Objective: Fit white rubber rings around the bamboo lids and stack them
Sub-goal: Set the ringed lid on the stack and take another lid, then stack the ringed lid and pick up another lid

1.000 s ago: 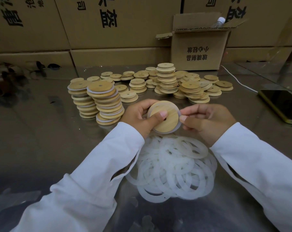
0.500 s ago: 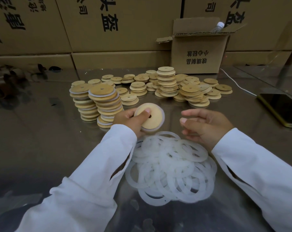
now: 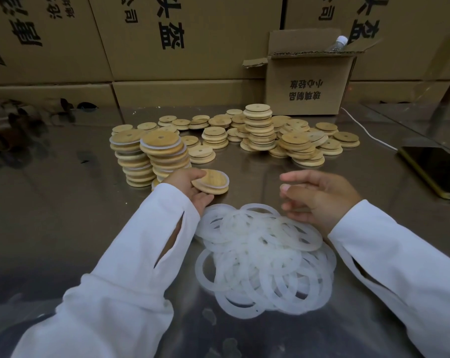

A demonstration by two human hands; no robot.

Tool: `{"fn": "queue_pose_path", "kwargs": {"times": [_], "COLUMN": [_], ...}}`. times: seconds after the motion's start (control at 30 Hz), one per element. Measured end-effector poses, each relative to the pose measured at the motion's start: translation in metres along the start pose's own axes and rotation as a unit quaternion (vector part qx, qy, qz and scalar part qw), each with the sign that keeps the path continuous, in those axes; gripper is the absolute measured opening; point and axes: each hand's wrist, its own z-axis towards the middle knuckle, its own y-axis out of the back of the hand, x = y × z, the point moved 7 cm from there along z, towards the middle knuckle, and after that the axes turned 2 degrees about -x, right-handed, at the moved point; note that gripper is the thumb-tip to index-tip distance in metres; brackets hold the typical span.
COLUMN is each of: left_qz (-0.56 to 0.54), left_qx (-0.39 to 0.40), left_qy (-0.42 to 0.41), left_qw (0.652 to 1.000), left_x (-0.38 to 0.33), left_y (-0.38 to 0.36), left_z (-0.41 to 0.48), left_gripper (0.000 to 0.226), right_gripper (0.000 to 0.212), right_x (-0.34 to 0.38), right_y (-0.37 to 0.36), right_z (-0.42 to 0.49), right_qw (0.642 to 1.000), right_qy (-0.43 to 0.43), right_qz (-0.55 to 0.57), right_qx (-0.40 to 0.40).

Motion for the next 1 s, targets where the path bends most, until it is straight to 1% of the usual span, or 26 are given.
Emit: {"fn": "queue_pose_path", "kwargs": {"times": [0.07,0.23,0.37,0.43,0.5,0.57,0.6,0.63,0.73,0.77,0.8,0.87,0.93,1.0], "left_qz": [0.008,0.023,0.038,0.042,0.041,0.043,0.046,0.048,0.094,0.107,0.12,0.183,0.29,0.403], "left_qx": [0.007,-0.008,0.017,0.026,0.019,0.013,0.013,0.01,-0.032,-0.05,-0.077,-0.121,-0.115,-0.101], "left_qy": [0.0,-0.004,0.006,0.005,-0.004,-0.007,-0.007,-0.006,0.002,-0.008,-0.033,-0.121,-0.224,-0.295], "left_qw": [1.0,1.0,0.999,0.999,0.999,0.999,0.999,0.999,0.995,0.993,0.989,0.968,0.923,0.86], "left_x": [-0.004,-0.016,-0.017,-0.018,-0.02,-0.021,-0.022,-0.022,-0.021,-0.023,-0.028,-0.039,-0.042,-0.035], "left_y": [-0.002,0.002,-0.001,-0.002,0.0,0.002,0.003,0.005,0.011,0.012,0.014,0.015,0.008,0.0], "left_z": [-0.004,-0.011,-0.018,-0.022,-0.023,-0.022,-0.021,-0.019,-0.011,-0.01,-0.009,-0.005,-0.006,-0.007], "left_gripper": [0.053,0.059,0.047,0.044,0.04,0.028,0.027,0.03,0.047,0.046,0.037,0.006,0.005,0.012], "right_gripper": [0.014,0.014,0.014,0.013,0.013,0.014,0.015,0.016,0.016,0.015,0.014,0.014,0.016,0.016], "right_x": [0.0,0.0,-0.001,-0.003,-0.004,-0.006,-0.006,-0.007,-0.007,-0.007,-0.007,-0.007,-0.007,-0.007], "right_y": [0.001,0.006,0.012,0.015,0.017,0.016,0.016,0.016,0.015,0.015,0.015,0.014,0.012,0.011], "right_z": [0.0,0.004,0.007,0.009,0.011,0.012,0.012,0.012,0.013,0.014,0.014,0.013,0.012,0.012], "right_qw": [1.0,0.999,0.998,0.997,0.997,0.997,0.997,0.997,0.997,0.997,0.997,0.997,0.996,0.996], "right_qy": [-0.001,0.012,0.025,0.022,0.018,0.015,0.015,0.015,0.017,0.018,0.019,0.022,0.024,0.025], "right_qz": [0.0,-0.033,-0.046,-0.05,-0.05,-0.054,-0.056,-0.058,-0.062,-0.061,-0.059,-0.061,-0.067,-0.07], "right_qx": [-0.001,-0.02,-0.043,-0.051,-0.052,-0.05,-0.05,-0.049,-0.048,-0.049,-0.049,-0.048,-0.046,-0.045]}}
